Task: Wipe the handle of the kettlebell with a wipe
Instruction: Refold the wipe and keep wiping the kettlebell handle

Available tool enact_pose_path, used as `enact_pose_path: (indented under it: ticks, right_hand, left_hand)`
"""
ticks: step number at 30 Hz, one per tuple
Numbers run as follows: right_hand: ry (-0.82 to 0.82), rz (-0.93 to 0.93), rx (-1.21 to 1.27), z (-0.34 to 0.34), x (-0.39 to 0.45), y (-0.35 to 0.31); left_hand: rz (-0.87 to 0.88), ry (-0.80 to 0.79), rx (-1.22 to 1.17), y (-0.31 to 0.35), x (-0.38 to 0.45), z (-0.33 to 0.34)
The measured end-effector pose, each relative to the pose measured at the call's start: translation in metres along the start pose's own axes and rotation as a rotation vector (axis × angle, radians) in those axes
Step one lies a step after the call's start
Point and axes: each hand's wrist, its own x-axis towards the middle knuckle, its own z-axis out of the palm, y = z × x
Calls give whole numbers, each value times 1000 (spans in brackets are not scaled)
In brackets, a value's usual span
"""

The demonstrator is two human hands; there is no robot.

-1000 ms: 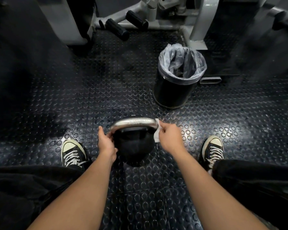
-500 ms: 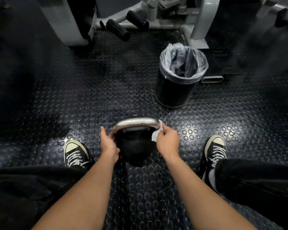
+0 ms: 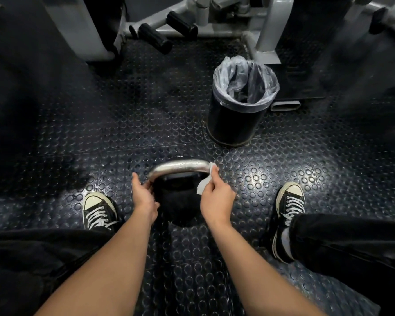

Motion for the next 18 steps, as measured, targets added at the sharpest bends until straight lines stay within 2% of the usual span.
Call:
enact_pose_path:
  ticks: [3,8,12,18]
  right_hand:
    - [6,113,50,-1,13,0]
    - [11,6,-25,3,2,-7]
    - [5,111,34,4,4,0]
    - [36,48,9,6,-5,-13]
  left_hand:
    - [-1,-2,-4,1,-3,1]
    - [-2,6,4,0,-1,2]
    - [-8,-13,6,-1,0,2]
    - [-15,-6,2,-1,0,0]
